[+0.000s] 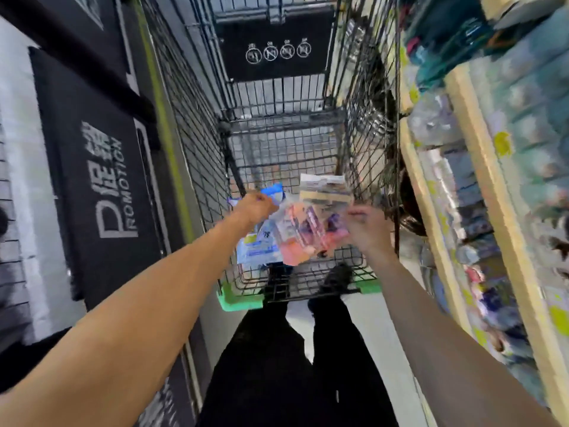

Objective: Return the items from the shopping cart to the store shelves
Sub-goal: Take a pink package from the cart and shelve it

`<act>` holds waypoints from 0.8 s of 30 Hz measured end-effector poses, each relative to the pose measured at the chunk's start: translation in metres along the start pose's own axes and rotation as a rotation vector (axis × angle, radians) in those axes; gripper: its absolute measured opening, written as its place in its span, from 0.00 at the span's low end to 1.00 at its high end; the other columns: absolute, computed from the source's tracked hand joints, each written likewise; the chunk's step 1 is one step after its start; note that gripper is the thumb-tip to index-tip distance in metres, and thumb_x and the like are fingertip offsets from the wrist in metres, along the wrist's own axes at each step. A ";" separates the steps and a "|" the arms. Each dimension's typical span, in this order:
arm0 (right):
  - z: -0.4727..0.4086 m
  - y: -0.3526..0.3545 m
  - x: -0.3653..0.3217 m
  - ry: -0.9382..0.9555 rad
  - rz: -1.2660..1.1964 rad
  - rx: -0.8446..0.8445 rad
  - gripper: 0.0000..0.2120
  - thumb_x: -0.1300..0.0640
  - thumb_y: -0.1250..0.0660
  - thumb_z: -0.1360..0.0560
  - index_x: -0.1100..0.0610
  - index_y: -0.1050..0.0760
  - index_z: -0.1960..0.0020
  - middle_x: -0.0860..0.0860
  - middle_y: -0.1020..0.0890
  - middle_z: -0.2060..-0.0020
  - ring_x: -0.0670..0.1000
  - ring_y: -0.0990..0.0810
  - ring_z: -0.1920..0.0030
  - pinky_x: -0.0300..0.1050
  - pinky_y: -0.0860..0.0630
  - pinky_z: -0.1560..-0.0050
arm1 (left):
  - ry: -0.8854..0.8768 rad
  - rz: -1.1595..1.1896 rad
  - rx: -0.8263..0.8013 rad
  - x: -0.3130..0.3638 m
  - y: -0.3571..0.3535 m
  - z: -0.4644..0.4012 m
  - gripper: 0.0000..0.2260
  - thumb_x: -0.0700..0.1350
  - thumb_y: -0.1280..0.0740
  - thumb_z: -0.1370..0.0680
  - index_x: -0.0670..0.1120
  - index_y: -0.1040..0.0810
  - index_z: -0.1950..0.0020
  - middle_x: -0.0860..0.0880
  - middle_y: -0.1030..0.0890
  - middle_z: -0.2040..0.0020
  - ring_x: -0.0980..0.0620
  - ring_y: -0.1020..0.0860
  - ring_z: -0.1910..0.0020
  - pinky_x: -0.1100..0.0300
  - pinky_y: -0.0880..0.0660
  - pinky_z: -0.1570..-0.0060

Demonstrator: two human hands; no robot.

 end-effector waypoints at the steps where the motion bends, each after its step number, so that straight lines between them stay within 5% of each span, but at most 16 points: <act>1: -0.010 -0.005 0.010 -0.019 0.044 -0.047 0.11 0.60 0.27 0.26 0.56 0.20 0.44 0.50 0.18 0.48 0.44 0.20 0.57 0.34 0.30 0.63 | 0.002 -0.004 0.008 -0.003 -0.009 -0.008 0.03 0.38 0.35 0.19 0.40 0.24 0.47 0.41 0.19 0.44 0.47 0.20 0.46 0.63 0.29 0.64; 6: -0.041 -0.029 0.057 -0.109 0.215 -0.153 0.18 0.61 0.27 0.26 0.57 0.22 0.37 0.49 0.21 0.44 0.48 0.24 0.52 0.40 0.30 0.51 | 0.129 -0.017 -0.054 -0.035 -0.069 -0.035 0.08 0.46 0.25 0.26 0.44 0.21 0.53 0.45 0.17 0.54 0.44 0.18 0.51 0.54 0.23 0.45; 9: -0.057 -0.037 0.073 -0.061 0.276 -0.128 0.13 0.60 0.33 0.22 0.55 0.23 0.37 0.49 0.19 0.44 0.47 0.21 0.56 0.39 0.28 0.60 | 0.182 -0.042 0.084 -0.047 -0.090 -0.043 0.12 0.51 0.25 0.28 0.43 0.20 0.56 0.46 0.18 0.59 0.47 0.19 0.60 0.60 0.23 0.60; 13: -0.088 -0.047 0.091 -0.110 0.232 -0.122 0.16 0.61 0.38 0.19 0.57 0.27 0.32 0.50 0.23 0.42 0.54 0.19 0.44 0.51 0.21 0.42 | 0.093 -0.136 0.245 -0.036 -0.100 -0.048 0.11 0.56 0.26 0.28 0.49 0.19 0.54 0.52 0.20 0.64 0.57 0.26 0.70 0.65 0.33 0.74; 18: -0.109 -0.052 0.109 -0.225 0.168 -0.038 0.12 0.60 0.37 0.19 0.58 0.27 0.36 0.53 0.20 0.45 0.53 0.21 0.46 0.44 0.29 0.49 | 0.007 -0.179 0.244 -0.029 -0.107 -0.056 0.21 0.61 0.26 0.30 0.47 0.19 0.46 0.50 0.16 0.54 0.52 0.17 0.57 0.57 0.19 0.57; 21: -0.108 -0.057 0.115 -0.265 0.067 -0.076 0.14 0.62 0.36 0.20 0.58 0.28 0.35 0.51 0.20 0.44 0.52 0.20 0.45 0.50 0.23 0.43 | -0.048 -0.163 0.272 -0.024 -0.109 -0.059 0.27 0.65 0.25 0.35 0.48 0.21 0.46 0.49 0.17 0.53 0.51 0.18 0.55 0.55 0.18 0.55; 24: -0.106 -0.057 0.115 -0.220 0.038 -0.096 0.13 0.63 0.34 0.22 0.55 0.23 0.39 0.51 0.17 0.45 0.52 0.17 0.45 0.56 0.20 0.41 | -0.040 -0.133 0.168 -0.018 -0.132 -0.058 0.41 0.67 0.22 0.41 0.46 0.34 0.40 0.50 0.22 0.51 0.50 0.21 0.55 0.53 0.19 0.53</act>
Point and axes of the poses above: each hand's wrist, its own z-axis away from the middle knuckle, its own y-axis out of the back of the hand, x = y × z, the point moved 8 cm from there along -z, towards the middle knuckle
